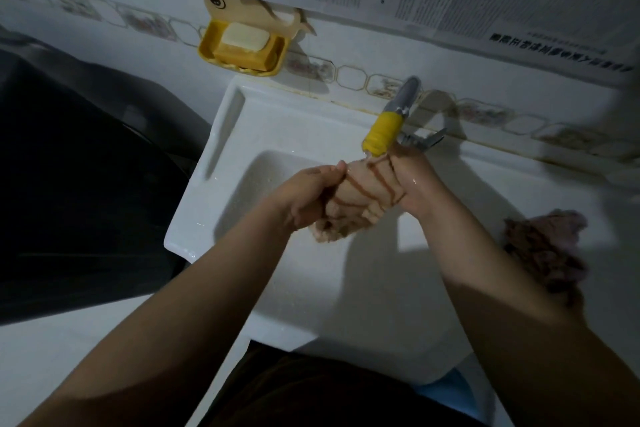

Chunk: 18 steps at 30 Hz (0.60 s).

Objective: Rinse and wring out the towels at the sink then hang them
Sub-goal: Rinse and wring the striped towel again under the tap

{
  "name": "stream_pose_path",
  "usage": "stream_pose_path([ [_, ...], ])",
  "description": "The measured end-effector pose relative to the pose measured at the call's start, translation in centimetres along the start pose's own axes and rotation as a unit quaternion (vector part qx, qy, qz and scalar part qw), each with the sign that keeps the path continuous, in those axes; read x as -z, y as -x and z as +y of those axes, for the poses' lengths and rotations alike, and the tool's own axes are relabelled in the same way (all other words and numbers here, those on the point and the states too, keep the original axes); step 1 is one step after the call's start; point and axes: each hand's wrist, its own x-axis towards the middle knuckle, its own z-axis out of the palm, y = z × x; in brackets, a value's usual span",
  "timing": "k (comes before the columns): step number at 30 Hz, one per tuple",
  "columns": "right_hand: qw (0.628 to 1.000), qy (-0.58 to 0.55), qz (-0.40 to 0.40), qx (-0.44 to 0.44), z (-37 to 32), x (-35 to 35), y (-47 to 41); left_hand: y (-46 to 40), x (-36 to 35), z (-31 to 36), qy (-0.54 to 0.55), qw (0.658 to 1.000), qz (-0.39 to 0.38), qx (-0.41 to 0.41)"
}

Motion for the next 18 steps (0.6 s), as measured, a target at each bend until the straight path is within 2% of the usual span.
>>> stream_pose_path([
  [1,1.0,0.025,-0.004,0.006,0.0,-0.4,0.4,0.0,-0.1,0.2,0.019,1.0,0.013,-0.003],
  [3,0.986,0.16,0.01,0.05,0.7,-1.9,1.8,-0.6,-0.6,0.5,0.052,0.997,0.06,-0.001],
  [5,0.95,0.288,0.033,0.113,1.7,-3.8,2.5,-1.2,-1.8,0.2,0.039,0.995,0.094,0.007],
  [7,0.912,0.381,0.083,0.127,1.7,-4.5,2.0,-0.9,-3.8,-0.2,0.042,0.994,0.105,-0.005],
  [9,0.91,0.376,0.146,0.098,1.1,-3.9,0.6,-0.8,-5.4,-0.6,0.058,0.991,0.118,-0.006],
  [11,0.917,0.35,0.161,0.104,0.9,-3.9,0.8,-1.3,-4.9,-0.6,0.006,0.986,0.168,-0.022],
  [12,0.909,0.367,0.154,0.122,1.2,-4.3,1.3,-1.9,-4.3,-0.5,-0.021,0.984,0.171,-0.035],
  [14,0.888,0.412,0.128,0.157,1.9,-5.0,1.9,-2.2,-3.5,-0.3,-0.063,0.987,0.145,-0.042],
  [16,0.888,0.422,0.145,0.109,1.6,-4.3,1.0,-0.9,-3.7,-0.4,-0.053,0.994,0.092,0.007],
  [18,0.898,0.418,0.123,0.056,1.1,-2.8,-0.4,-0.3,-3.6,-0.6,-0.111,0.993,0.036,0.032],
])
